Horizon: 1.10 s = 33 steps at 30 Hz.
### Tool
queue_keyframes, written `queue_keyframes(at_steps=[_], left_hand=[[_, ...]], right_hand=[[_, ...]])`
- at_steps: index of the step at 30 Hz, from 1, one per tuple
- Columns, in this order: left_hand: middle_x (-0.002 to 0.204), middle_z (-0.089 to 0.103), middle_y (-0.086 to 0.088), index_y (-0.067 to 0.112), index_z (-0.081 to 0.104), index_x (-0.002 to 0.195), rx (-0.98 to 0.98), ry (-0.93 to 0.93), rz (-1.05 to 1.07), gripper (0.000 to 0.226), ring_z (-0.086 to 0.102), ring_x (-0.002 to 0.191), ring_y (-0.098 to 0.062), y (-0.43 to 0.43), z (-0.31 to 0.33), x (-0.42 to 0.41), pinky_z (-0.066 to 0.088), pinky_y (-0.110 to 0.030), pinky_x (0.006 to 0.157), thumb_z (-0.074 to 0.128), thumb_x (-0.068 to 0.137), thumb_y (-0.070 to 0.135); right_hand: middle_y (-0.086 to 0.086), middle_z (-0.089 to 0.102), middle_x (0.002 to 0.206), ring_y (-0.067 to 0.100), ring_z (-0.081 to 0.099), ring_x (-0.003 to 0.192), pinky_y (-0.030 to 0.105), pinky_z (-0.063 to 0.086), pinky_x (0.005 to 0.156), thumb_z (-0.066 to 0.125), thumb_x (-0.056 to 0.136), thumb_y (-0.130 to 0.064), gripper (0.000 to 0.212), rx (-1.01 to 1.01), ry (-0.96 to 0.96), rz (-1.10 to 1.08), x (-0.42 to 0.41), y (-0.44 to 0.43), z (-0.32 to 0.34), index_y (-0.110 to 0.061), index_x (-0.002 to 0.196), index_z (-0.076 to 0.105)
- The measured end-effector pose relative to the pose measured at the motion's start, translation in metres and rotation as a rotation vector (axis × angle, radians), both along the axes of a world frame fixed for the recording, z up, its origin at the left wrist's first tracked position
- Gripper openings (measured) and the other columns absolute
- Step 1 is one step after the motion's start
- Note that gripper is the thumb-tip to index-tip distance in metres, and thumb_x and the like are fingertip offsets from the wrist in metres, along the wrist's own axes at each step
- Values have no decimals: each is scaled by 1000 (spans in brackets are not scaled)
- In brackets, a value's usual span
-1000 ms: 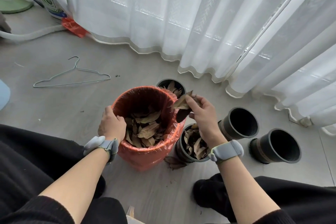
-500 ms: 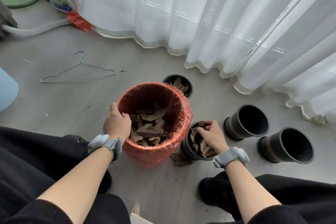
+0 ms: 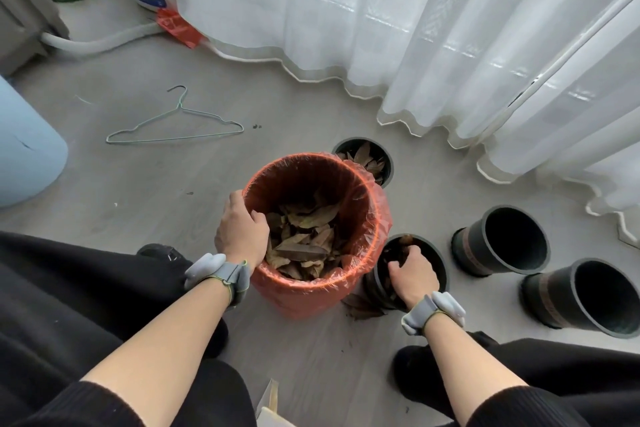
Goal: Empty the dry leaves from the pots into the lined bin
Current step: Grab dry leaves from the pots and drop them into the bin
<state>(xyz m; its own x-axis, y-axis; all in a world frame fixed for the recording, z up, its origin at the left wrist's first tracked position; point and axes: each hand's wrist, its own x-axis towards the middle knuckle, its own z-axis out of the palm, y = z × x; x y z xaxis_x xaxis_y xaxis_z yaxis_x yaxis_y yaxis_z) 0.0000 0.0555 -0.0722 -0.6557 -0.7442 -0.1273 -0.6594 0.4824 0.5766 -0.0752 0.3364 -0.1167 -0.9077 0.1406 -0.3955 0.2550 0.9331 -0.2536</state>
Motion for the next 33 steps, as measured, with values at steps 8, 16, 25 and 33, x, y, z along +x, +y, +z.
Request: queue_keyframes(at_steps=[8,16,25,33], left_hand=[[117,58,-16,14,41,127,-33,-23,19,37,57,96,-42,-6,-7,1,41,-41,72,48,92,19],[109,59,-19,14,41,124,-23,-23,26,35,56,89,-43,-5,-12,-1,36,-38,67,48,90,18],[112,58,-20,13,40,125,-21,-23,13,36,56,93,-45,-1,-9,-2,38,-40,70,49,90,19],[114,57,-21,11,41,125,-27,-14,14,37,56,94,-46,-1,-8,-1,38,-41,70,49,90,17]], right_hand=[[10,67,120,31,60,113,36,46,95,55,89,-23,35,-228,36,-141,5,18,-1,-15,123,59],[1,71,98,18,64,93,26,44,81,61,87,-20,23,-397,145,-170,7,40,25,-13,107,66],[2,66,89,19,66,78,45,60,76,63,89,-13,26,-584,32,-361,9,62,30,-8,114,62],[6,63,90,16,60,76,18,50,47,63,92,-12,28,-845,58,-393,-14,60,88,-3,118,61]])
